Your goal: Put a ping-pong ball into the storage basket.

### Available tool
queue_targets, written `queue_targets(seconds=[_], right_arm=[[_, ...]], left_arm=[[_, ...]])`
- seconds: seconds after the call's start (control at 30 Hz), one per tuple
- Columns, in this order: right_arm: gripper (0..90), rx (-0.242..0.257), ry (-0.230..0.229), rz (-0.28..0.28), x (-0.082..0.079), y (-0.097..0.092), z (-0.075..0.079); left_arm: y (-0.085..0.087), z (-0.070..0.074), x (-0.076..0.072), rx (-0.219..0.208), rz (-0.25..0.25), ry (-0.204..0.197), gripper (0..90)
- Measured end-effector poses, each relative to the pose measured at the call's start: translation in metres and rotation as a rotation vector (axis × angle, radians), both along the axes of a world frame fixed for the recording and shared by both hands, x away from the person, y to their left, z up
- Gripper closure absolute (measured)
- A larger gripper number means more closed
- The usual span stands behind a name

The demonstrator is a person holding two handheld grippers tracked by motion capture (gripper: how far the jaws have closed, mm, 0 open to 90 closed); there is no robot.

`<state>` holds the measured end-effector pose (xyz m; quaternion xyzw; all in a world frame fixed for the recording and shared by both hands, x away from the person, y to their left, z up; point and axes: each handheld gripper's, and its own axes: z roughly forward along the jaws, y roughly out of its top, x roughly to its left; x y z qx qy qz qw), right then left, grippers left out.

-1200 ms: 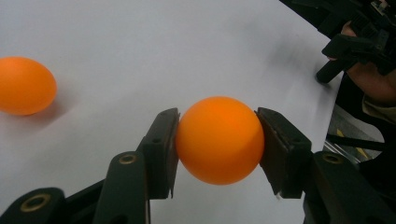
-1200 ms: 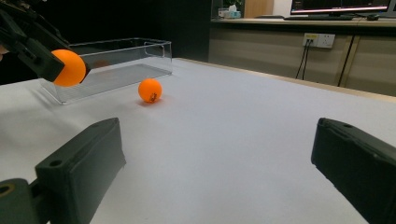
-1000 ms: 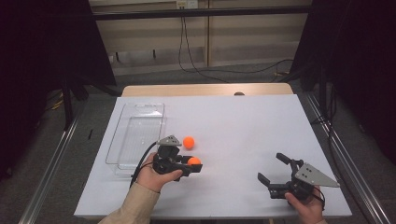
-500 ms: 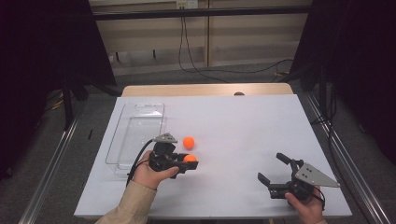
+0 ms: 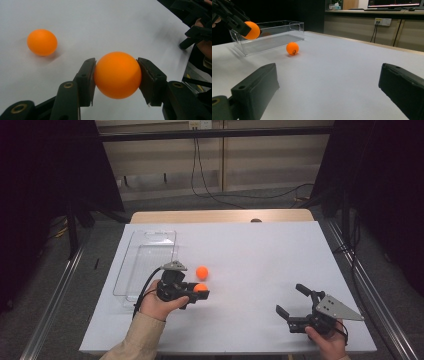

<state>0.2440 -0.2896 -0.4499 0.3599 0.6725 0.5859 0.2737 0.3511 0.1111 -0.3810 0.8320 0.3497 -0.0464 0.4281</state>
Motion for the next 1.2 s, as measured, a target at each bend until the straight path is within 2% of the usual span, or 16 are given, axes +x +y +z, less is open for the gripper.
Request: queue_targets(seconds=[1.2], right_arm=[[2.0,0.003,-0.001,0.001,0.0,0.0,0.0]], left_arm=[[0.021,0.013,0.008,0.004,0.081,-0.005,50.9]])
